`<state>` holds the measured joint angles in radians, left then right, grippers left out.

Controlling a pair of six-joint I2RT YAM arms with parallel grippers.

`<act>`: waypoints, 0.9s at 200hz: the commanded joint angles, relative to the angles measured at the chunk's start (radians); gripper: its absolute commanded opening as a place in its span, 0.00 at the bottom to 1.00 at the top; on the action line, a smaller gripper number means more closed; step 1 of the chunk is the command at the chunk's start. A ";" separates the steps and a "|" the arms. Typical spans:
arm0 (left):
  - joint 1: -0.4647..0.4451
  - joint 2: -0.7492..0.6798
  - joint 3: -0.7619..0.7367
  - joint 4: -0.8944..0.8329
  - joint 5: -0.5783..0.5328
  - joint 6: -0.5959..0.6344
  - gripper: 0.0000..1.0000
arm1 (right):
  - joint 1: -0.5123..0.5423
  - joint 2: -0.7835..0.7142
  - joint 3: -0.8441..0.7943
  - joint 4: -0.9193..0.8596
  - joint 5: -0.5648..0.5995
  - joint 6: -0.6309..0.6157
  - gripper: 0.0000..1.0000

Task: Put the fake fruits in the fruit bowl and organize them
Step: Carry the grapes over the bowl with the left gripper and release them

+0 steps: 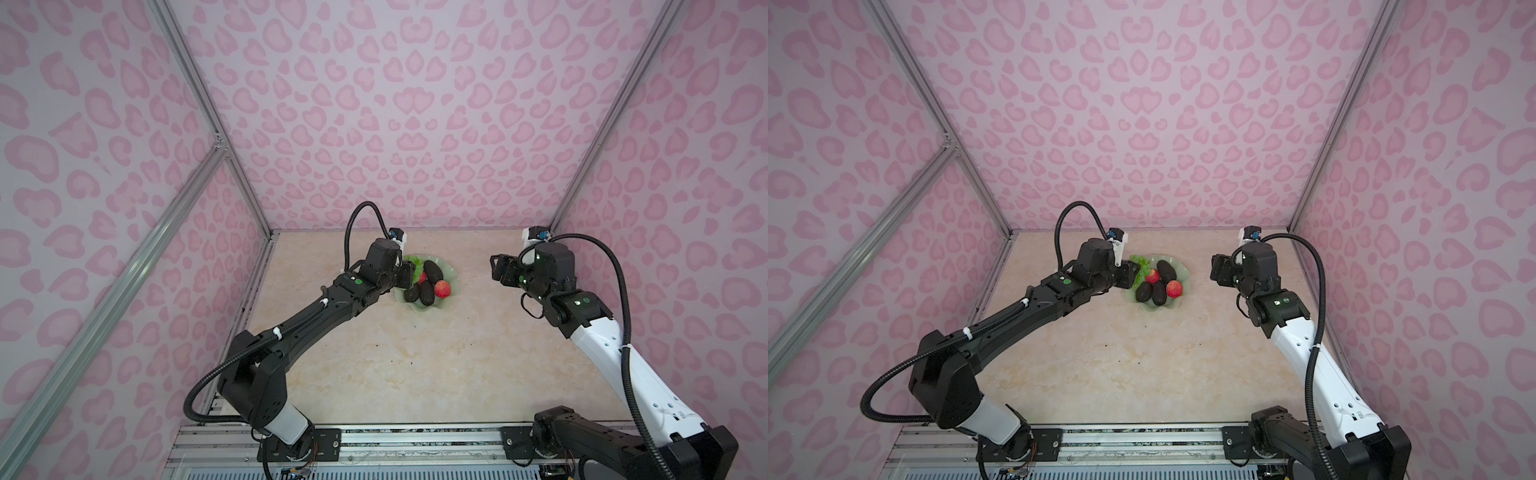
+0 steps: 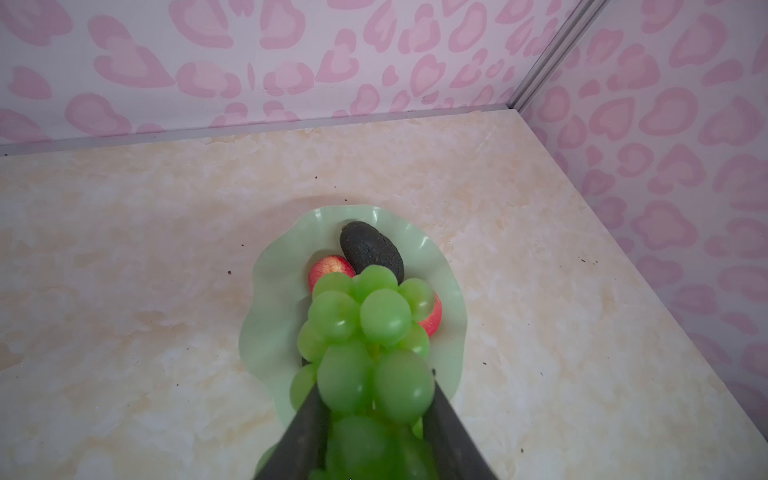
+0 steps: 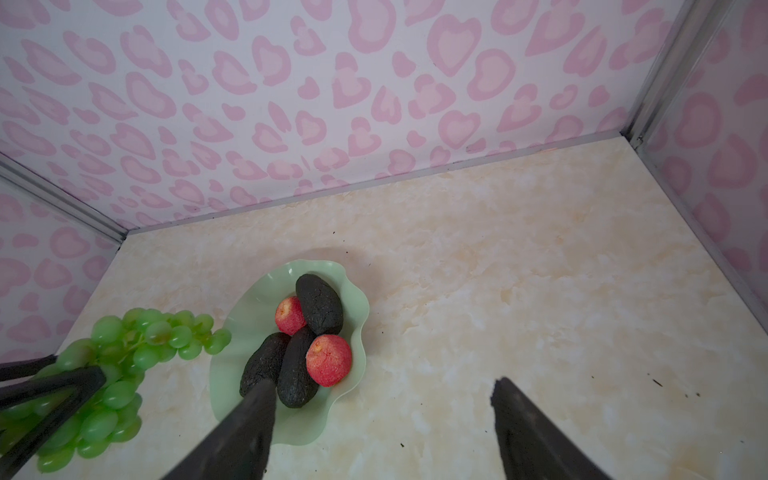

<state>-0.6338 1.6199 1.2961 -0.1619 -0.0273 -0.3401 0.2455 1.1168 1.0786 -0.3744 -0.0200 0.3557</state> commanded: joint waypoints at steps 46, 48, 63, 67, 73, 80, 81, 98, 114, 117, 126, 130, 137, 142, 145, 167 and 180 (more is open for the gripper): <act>0.016 0.228 0.095 0.111 0.047 -0.029 0.40 | -0.028 -0.038 -0.061 -0.008 -0.035 -0.005 0.83; 0.016 0.233 0.096 0.112 0.049 -0.030 0.40 | -0.028 -0.038 -0.062 -0.008 -0.035 -0.006 0.83; 0.016 0.261 0.105 0.108 0.052 -0.041 0.41 | -0.029 -0.043 -0.066 -0.008 -0.042 -0.012 0.85; 0.016 0.268 0.107 0.107 0.052 -0.043 0.42 | -0.029 -0.044 -0.068 -0.008 -0.043 -0.013 0.85; 0.016 0.274 0.110 0.104 0.054 -0.046 0.43 | -0.031 -0.047 -0.070 -0.008 -0.044 -0.014 0.85; 0.016 0.283 0.111 0.097 0.054 -0.051 0.44 | -0.032 -0.050 -0.070 -0.008 -0.042 -0.015 0.86; 0.016 0.284 0.112 0.097 0.055 -0.052 0.45 | -0.032 -0.050 -0.070 -0.008 -0.042 -0.015 0.86; 0.016 0.294 0.106 0.088 0.059 -0.062 0.50 | -0.034 -0.054 -0.071 -0.008 -0.042 -0.015 0.86; 0.016 0.293 0.089 0.093 0.063 -0.074 0.56 | -0.037 -0.055 -0.072 -0.006 -0.041 -0.015 0.86; 0.016 0.293 0.087 0.092 0.064 -0.076 0.56 | -0.037 -0.055 -0.073 -0.006 -0.042 -0.015 0.86; 0.016 0.289 0.083 0.093 0.069 -0.079 0.59 | -0.038 -0.055 -0.072 -0.006 -0.043 -0.015 0.86; 0.016 0.286 0.081 0.093 0.071 -0.079 0.60 | -0.039 -0.056 -0.073 -0.006 -0.044 -0.015 0.86; 0.016 0.280 0.078 0.095 0.073 -0.078 0.63 | -0.039 -0.056 -0.073 -0.006 -0.043 -0.015 0.86; 0.016 0.274 0.075 0.097 0.072 -0.077 0.65 | -0.038 -0.057 -0.074 -0.006 -0.044 -0.014 0.86; 0.016 0.270 0.074 0.099 0.072 -0.077 0.66 | -0.038 -0.057 -0.075 -0.006 -0.044 -0.014 0.86; 0.016 0.249 0.075 0.098 0.070 -0.066 0.73 | -0.040 -0.060 -0.078 -0.005 -0.044 -0.013 0.86; 0.016 0.226 0.077 0.102 0.068 -0.062 0.76 | -0.041 -0.062 -0.082 -0.003 -0.046 -0.012 0.86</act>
<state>-0.6174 1.8935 1.3727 -0.0967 0.0341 -0.4107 0.2066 1.0595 1.0065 -0.3874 -0.0582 0.3477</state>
